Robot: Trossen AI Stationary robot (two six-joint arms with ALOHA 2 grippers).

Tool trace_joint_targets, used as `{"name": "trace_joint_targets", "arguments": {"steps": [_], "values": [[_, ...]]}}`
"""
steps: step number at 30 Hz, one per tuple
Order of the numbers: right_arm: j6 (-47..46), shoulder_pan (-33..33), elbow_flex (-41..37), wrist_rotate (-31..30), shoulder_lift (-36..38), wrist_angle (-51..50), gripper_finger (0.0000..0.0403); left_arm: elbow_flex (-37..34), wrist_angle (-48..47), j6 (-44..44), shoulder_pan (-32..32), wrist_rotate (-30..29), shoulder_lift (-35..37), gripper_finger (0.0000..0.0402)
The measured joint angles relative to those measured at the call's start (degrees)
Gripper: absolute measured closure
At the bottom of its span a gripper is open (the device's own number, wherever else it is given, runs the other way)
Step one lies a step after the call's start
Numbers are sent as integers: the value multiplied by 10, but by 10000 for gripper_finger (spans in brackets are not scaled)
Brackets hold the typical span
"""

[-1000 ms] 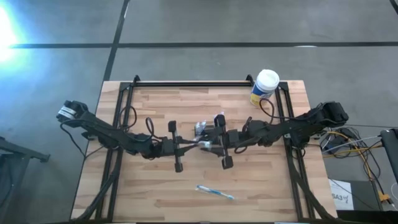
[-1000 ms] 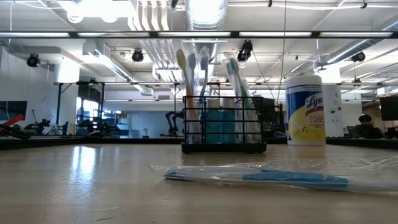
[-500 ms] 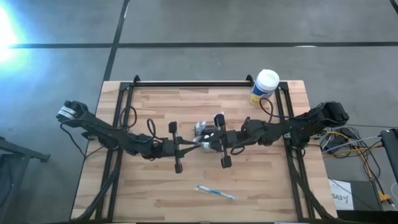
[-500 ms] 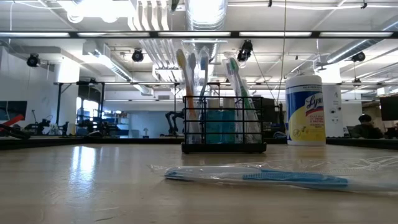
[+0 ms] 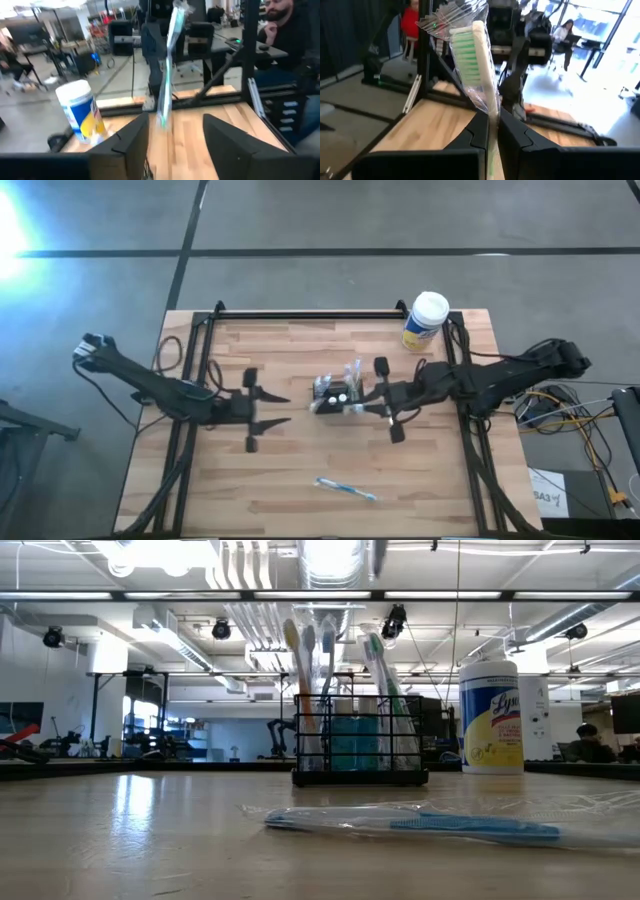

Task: Pick & Place toothbrushing station
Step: Put the green toothbrush into the wire organizer

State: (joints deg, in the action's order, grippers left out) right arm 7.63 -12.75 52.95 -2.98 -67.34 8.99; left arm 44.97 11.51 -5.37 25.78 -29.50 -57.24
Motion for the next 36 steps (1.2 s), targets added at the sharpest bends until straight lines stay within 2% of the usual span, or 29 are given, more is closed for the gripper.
{"name": "trace_joint_targets", "arguments": {"steps": [3, 7, 8, 13, 16, 19, 29, 36], "values": [[0, 0, -17, 0, 26, -29, 389, -13, -49, 16, 4, 0, 55, 259], [12, 7, -56, 0, 59, -19, 389, -47, -62, 17, 10, -1, 128, 374], [9, 10, -68, 0, 68, -16, 389, -57, -66, 17, 10, -1, 144, 386], [-11, 42, -120, 10, 105, 1, 389, -95, -112, 23, 10, 3, 230, 396], [-25, 71, -143, 37, 110, 30, 389, -97, -174, 34, 10, 2, 270, 397], [-34, 90, -164, 39, 96, 84, 389, -97, -202, 35, 10, 2, 299, 399], [-37, 117, -189, 32, 36, 109, 390, -97, -212, 20, 10, 3, 325, 399], [-42, 134, -233, 28, 35, 168, 390, -97, -210, 24, 10, 3, 323, 399]]}}
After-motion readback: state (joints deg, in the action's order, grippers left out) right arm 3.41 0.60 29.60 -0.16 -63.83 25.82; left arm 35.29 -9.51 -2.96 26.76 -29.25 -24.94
